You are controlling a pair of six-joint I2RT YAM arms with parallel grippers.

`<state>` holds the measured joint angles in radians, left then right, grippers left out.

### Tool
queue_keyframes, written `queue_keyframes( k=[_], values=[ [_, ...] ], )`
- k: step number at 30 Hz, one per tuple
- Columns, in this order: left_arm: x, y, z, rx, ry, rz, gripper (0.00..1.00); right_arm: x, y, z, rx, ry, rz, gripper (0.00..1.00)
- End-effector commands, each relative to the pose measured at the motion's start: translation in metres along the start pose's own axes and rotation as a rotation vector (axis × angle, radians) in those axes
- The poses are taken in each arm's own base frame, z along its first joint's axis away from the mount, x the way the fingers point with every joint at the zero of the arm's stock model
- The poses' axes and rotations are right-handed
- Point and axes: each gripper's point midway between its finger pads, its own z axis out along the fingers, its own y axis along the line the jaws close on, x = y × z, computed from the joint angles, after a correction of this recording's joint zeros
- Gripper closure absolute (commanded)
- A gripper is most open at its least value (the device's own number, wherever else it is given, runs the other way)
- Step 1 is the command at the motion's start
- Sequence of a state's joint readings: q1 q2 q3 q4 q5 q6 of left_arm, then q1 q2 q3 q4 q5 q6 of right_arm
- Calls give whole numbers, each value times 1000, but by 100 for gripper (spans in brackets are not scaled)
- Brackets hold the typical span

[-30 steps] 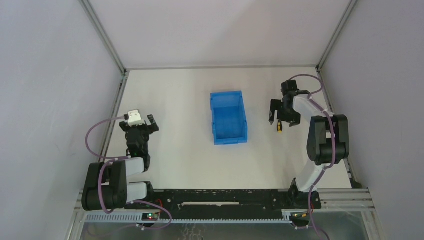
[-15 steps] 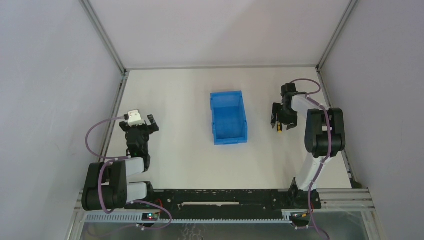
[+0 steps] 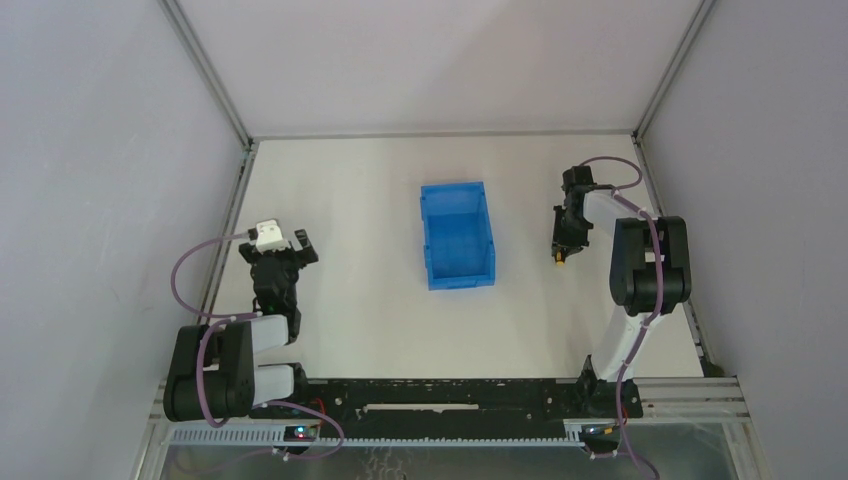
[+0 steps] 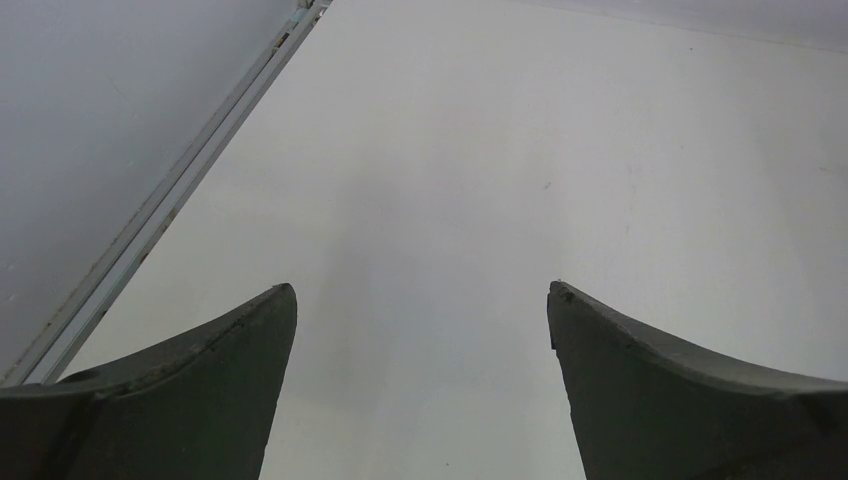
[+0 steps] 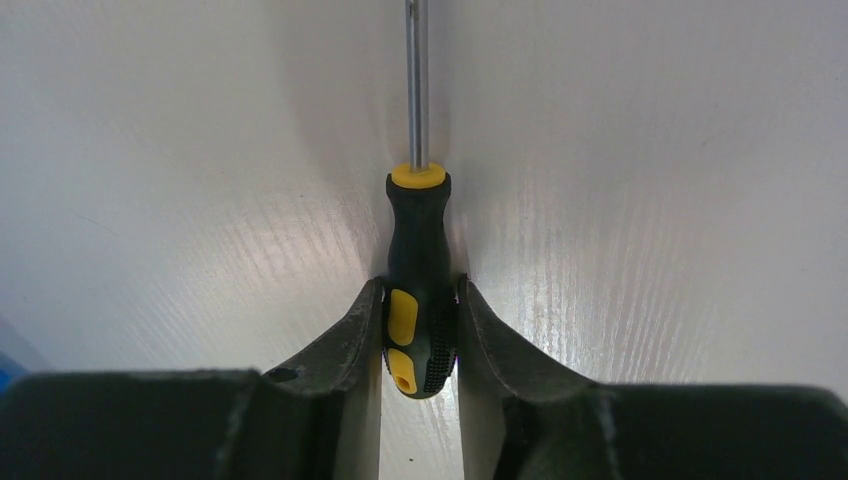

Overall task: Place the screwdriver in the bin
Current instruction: Pick up the screwdriver from the center of the board.

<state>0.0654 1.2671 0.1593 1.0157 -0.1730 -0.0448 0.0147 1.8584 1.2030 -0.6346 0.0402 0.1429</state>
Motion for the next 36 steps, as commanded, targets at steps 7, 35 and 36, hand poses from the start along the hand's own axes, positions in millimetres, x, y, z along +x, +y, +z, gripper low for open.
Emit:
queue_keyframes(
  k=[7,35,36],
  values=[
    [-26,-2,7,-1,-77,3,0,-3,-11,-2,41,-36,8,90],
    [-26,-2,7,-1,-77,3,0,-17,1,-81,-39,-116,22,99],
    [-26,-2,7,0,-78,4,0,-17,1,-85,-42,-120,22,99]
  ],
)
